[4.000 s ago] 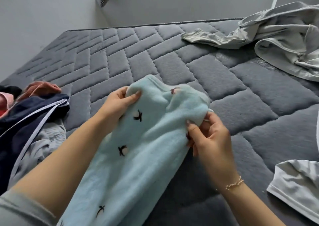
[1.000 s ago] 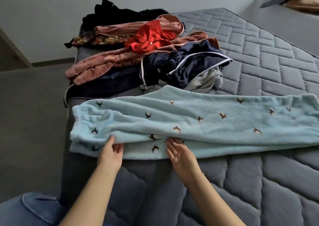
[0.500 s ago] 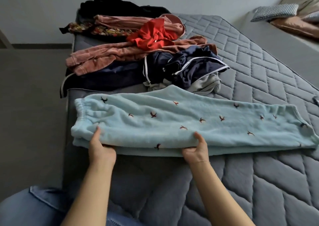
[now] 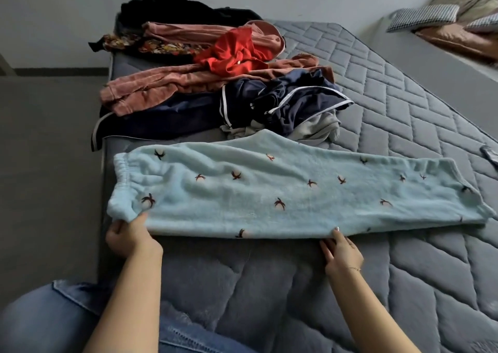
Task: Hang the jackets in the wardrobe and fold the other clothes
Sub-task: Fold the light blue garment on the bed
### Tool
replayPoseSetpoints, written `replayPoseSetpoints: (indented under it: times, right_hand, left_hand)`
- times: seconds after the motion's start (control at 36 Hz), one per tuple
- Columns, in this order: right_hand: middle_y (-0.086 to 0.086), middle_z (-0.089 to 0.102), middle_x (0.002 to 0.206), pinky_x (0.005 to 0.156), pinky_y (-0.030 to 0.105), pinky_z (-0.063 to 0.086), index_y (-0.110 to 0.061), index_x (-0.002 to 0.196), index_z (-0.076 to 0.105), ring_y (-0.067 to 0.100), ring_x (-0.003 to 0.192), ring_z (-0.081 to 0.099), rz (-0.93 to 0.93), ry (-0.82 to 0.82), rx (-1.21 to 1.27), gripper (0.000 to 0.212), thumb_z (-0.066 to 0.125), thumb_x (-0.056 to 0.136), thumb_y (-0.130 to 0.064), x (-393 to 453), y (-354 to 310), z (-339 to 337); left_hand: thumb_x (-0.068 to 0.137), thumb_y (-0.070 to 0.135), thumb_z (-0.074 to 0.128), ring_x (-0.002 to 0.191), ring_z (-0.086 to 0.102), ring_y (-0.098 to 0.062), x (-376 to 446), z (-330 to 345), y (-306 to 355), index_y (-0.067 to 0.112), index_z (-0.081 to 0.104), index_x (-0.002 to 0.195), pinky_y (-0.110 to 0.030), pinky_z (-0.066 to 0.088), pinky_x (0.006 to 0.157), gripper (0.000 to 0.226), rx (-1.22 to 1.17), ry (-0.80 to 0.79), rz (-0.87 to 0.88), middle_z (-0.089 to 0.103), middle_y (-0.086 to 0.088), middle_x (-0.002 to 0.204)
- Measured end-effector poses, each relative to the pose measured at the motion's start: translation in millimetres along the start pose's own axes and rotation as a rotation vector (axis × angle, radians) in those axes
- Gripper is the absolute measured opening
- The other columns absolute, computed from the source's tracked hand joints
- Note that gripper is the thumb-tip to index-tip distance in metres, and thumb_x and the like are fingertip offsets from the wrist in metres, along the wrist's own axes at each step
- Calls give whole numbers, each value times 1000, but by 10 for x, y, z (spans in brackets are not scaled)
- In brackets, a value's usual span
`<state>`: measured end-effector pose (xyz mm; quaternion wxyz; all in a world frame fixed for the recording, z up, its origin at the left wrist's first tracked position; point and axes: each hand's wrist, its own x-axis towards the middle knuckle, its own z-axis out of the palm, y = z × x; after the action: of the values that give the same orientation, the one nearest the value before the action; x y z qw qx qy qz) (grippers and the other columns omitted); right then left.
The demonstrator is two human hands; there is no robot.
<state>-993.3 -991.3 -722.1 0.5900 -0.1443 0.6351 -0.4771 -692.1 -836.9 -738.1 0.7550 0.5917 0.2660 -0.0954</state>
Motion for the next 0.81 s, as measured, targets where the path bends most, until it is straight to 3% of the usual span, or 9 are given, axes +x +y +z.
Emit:
replayPoseSetpoints:
  times: [0.08,0.17,0.25,0.33,0.39,0.47,0.61,0.69,0.81]
  right_hand:
    - [13,61,102,89,39,50,6,125,52,26,97,60,58,-92,-43,33,58,94,-5,-119,90,-1]
    - [20,59,115,86,39,48,7,124,52,31,105,59,89,-159,-83,32,56,96,-7,-183,147,-13]
    - [19,60,116,87,38,47,2,109,59,28,106,58,120,-224,-136,19,56,96,-11,-190,179,22]
    - [15,59,115,87,38,46,-6,99,61,25,106,55,182,-273,-174,11,56,96,-15,-208,200,94]
    - [14,59,114,86,38,46,-5,107,59,24,106,55,149,-271,-210,17,57,95,-17,-236,223,133]
    - [15,58,114,87,38,46,-3,111,58,26,109,54,134,-270,-217,21,59,94,-15,-275,263,181]
    - [15,63,98,90,38,46,-1,94,61,27,103,57,203,-364,-263,9,57,94,-8,-354,374,209]
    - [15,68,94,85,36,51,2,93,65,25,92,66,116,-404,-329,11,61,91,-8,-344,420,111]
    - [19,69,97,72,30,55,0,99,63,25,92,67,91,-397,-250,12,56,94,-8,-258,386,-37]
  left_hand:
    - [70,-6,73,95,62,-8,11,-32,13,4,57,120,-16,50,74,53,-14,1,83,63,-1,110]
    - [70,15,82,114,51,-10,76,-77,1,10,50,130,-22,44,96,69,153,21,132,50,0,129]
    - [71,25,84,112,51,-4,158,-49,80,13,49,133,-22,42,96,72,188,-248,92,51,8,128]
    - [80,23,77,111,61,-11,239,-15,125,13,51,132,-33,50,97,59,157,-492,-6,61,-2,129]
    - [85,17,73,108,61,-12,311,-33,122,17,52,126,-33,50,95,46,178,-391,35,60,-2,128]
    - [83,18,74,109,57,-12,388,-66,184,20,49,130,-25,51,88,53,109,-205,59,56,3,122]
    - [79,31,76,109,57,-12,581,-111,257,20,51,132,-30,49,95,59,145,-88,50,56,6,124]
    - [79,32,76,112,61,-14,629,-158,238,14,57,129,-32,51,97,57,98,-144,-68,61,1,128]
    - [80,34,76,133,39,-20,389,-223,177,11,25,148,-31,32,110,88,341,-46,99,37,-7,146]
